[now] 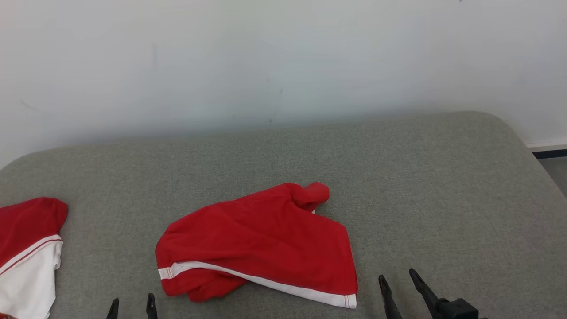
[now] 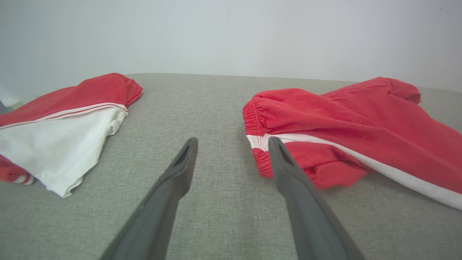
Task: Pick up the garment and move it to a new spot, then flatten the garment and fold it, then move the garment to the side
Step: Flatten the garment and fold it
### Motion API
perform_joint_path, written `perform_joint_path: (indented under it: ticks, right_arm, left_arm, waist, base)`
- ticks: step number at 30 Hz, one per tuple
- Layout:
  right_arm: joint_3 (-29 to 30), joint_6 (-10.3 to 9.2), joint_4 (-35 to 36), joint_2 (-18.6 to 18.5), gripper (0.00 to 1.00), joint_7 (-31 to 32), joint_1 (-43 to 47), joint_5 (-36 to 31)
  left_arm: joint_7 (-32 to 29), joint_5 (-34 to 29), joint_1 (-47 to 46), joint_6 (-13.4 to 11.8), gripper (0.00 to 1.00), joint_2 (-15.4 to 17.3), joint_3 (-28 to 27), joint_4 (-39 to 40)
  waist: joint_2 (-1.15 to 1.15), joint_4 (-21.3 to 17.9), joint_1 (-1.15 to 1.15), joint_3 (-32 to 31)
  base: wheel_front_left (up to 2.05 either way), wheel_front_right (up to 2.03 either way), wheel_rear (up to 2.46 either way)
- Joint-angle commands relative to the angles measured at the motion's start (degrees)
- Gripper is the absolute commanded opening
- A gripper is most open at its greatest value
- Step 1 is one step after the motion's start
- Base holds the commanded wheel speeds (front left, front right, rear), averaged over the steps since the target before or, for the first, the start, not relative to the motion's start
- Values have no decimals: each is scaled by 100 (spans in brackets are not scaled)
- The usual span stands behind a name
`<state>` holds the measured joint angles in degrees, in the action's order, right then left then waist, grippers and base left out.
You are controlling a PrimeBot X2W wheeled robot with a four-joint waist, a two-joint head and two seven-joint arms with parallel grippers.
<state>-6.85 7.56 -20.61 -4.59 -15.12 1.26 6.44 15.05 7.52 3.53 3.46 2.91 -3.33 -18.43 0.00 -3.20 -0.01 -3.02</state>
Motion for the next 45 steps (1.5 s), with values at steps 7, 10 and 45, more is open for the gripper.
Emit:
perform_joint_path:
  ticks: [7,10,45]
  right_arm:
    - [-160,-14,-46,50,100,-3,46,11]
    - [-475,-14,-294,-11,100,-3,15,141]
    - [-1562,-14,-887,-675,0,-3,-622,1194]
  left_arm:
    - [20,59,-35,-56,100,-3,-41,34]
    - [20,120,-91,-39,100,-3,61,-4]
    - [20,325,-461,-192,100,-2,604,17]
  waist:
    - [0,-17,1,158]
    - [0,28,1,254]
    - [0,276,1,923]
  base:
    - [0,0,0]
    - [0,0,0]
    - [0,0,0]
